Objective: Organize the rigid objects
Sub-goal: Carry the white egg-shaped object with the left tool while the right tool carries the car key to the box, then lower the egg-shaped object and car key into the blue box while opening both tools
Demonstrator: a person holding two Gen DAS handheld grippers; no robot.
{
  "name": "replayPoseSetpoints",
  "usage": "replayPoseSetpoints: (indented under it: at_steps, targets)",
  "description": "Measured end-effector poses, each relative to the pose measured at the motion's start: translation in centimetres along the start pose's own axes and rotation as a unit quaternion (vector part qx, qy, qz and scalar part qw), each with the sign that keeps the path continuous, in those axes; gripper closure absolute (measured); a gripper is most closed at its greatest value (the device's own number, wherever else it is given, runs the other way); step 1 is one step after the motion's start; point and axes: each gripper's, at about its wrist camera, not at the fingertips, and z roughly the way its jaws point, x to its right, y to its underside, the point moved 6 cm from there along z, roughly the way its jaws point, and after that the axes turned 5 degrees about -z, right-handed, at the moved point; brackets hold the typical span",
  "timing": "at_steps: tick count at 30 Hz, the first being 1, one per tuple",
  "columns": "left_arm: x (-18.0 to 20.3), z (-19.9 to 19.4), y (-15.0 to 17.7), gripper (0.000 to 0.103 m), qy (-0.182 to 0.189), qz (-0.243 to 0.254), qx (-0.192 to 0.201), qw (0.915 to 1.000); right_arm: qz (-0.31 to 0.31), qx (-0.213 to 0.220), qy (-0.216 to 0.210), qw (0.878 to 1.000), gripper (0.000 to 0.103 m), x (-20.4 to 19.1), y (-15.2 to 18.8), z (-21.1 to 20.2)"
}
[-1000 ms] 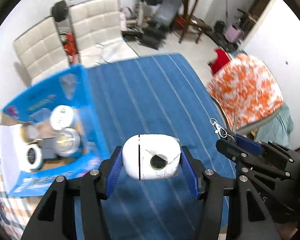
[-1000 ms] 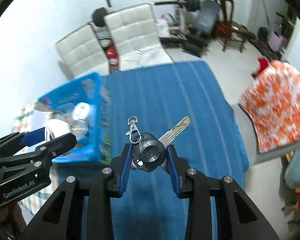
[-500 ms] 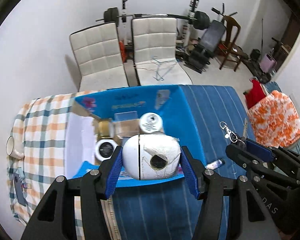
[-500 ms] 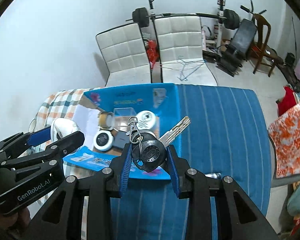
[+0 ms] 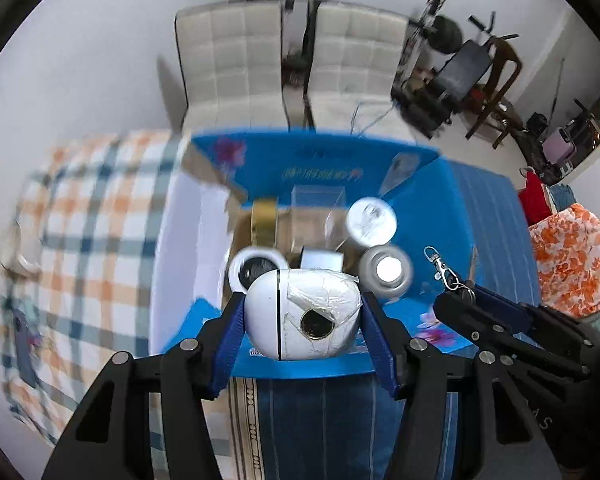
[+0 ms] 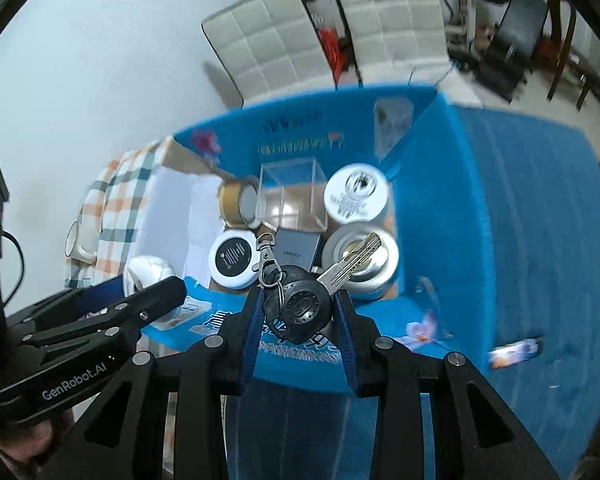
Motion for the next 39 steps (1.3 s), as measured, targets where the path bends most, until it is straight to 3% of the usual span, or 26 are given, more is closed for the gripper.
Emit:
replayPoseSetpoints:
  at_steps: [7, 15, 27, 36, 39]
  targets:
    - [-2.9, 6.1, 0.7, 0.049, 0.021, -0.035, -0.077, 0.9962, 0.004, -0.038, -0.021, 0.999, 0.066, -0.3, 0.0, 6.0]
    - [-4.3, 10.4, 1.3, 0.049, 0.030, -0.055, -0.135, 0.9889, -0.012, -0.075, -0.007, 0.997, 0.065, -0.5, 0.9, 9.9]
    - [-5.2, 12.9, 2.4, 0.049, 0.005, -0.041, -0.163, 0.9858, -0.018, -0.113, 0.083, 0.990, 0.065, 0.3, 2.0, 13.1]
    - [-4.6, 13.1, 2.2, 0.049, -0.014, -0.034, -0.166, 0.9854, -0.007, -0.120, 0.101, 0.988, 0.062, 1.0, 2.4, 12.5]
    - [-4.5, 12.6, 2.2, 0.049, -0.022, -0.031, -0.163, 0.9859, -0.009, -0.114, 0.108, 0.988, 0.054, 0.8, 2.4, 11.3]
